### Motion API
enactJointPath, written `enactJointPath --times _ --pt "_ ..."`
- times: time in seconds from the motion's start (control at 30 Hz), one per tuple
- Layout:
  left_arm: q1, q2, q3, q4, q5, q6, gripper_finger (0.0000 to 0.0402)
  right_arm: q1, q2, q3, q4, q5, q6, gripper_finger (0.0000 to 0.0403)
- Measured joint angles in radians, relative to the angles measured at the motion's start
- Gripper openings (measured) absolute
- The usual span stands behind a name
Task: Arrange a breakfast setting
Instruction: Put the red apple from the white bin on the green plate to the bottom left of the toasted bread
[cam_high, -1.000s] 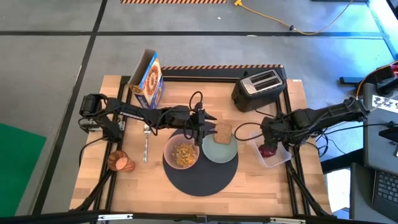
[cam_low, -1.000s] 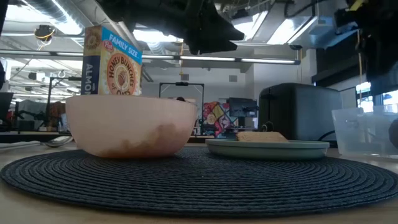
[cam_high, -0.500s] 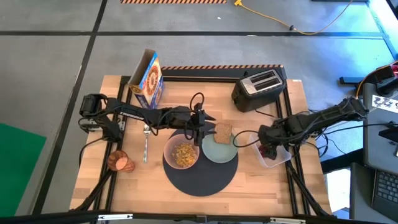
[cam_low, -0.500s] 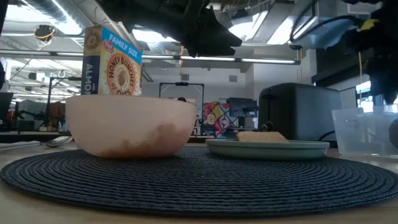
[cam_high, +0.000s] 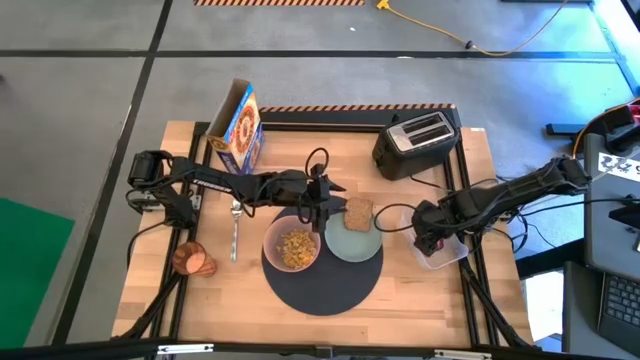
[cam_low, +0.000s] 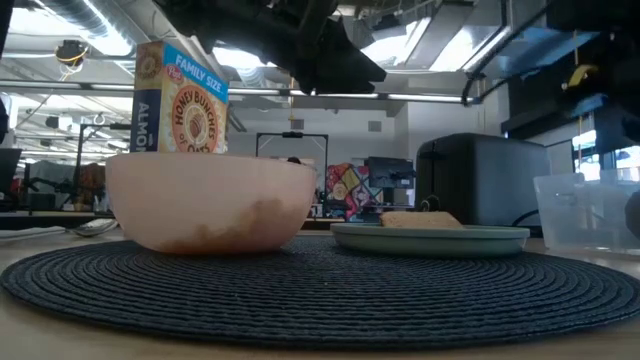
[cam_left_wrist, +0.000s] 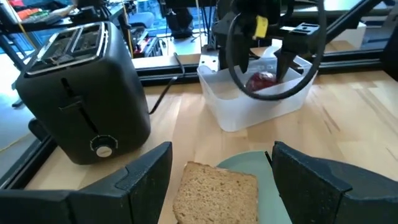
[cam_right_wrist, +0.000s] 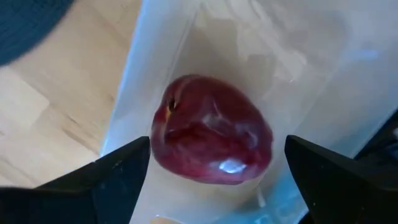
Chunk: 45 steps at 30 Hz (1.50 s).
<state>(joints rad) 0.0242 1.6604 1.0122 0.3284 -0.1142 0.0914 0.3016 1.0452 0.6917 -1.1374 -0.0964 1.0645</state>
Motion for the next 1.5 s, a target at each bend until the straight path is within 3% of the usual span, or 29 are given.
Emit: enactJointPath --times 0.3,0.63,0.83,1.1,1.5 --pt "0.000 0.000 0.000 -0.006 0.000 0.000 0.0261 0.000 0.051 -0.052 0.077 -0.117 -0.174 0.0360" --pt "0.000 0.000 0.000 -0.007 0.000 0.000 0.0261 0.000 0.152 -0.122 0.265 -0.057 -0.249 0.0360" --pt "0.000 0.000 0.000 -0.007 0.000 0.000 0.0261 0.000 0.202 -0.135 0.274 0.035 -0.232 0.0354" --pt "0.001 0.000 0.000 -0.007 -0.026 0.003 0.0261 0.000 0.179 -0.129 0.274 0.127 -0.232 0.0271" --pt "0.001 0.000 0.000 -0.015 -0.033 0.023 0.0261 0.000 0.007 -0.128 0.274 0.203 -0.215 0.0290"
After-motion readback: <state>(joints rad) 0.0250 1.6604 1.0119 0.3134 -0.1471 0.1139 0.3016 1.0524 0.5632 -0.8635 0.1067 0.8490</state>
